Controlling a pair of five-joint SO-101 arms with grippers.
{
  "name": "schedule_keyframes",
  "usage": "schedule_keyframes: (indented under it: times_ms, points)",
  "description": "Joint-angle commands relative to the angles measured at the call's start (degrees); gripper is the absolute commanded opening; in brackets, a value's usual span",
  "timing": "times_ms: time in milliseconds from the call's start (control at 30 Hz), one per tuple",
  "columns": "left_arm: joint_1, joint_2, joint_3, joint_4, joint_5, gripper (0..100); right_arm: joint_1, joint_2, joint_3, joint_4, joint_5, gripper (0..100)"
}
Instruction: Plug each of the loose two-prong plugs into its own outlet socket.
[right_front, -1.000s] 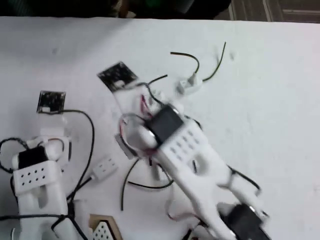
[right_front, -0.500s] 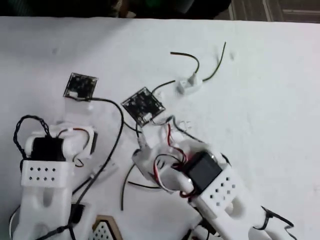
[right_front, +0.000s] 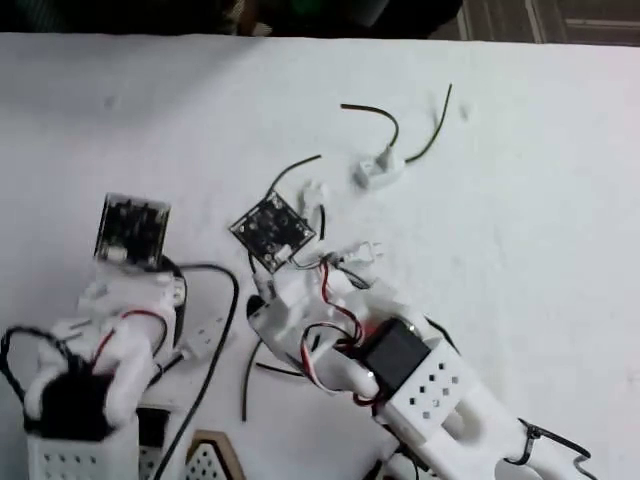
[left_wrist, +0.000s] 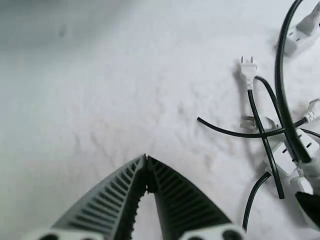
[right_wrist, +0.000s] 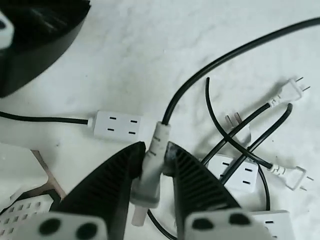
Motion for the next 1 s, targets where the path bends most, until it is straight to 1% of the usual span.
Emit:
schedule_keyframes:
  times_ms: [0,233,400,567,667,800,967]
  points:
    - [2.95,-5.14,2.81,-2.90,0.53,2,-2.15,-1.71,-0.79,-2.15,0.44,1.7]
    - [13.85,-8.92,3.25,-2.90,0.53,2,-8.57,-11.03,-0.35,-1.98,0.44,1.7]
    - [19.30,-14.11,3.43,-2.64,0.53,2,-8.84,-15.16,1.93,-1.89,0.79,1.7]
    - [26.42,-20.79,3.60,-0.97,0.53,2,-8.84,-16.04,5.01,-2.07,0.88,1.7]
    - [30.46,-22.29,4.22,-0.18,0.35,2,-8.92,-16.04,5.01,-2.15,0.79,1.7]
    - [32.66,-22.29,5.80,-0.35,-0.09,2,-9.01,-16.04,4.92,-2.24,0.88,1.7]
    - [32.75,-22.64,5.71,1.14,-5.01,2,-9.19,-15.60,5.19,-2.24,0.88,1.7]
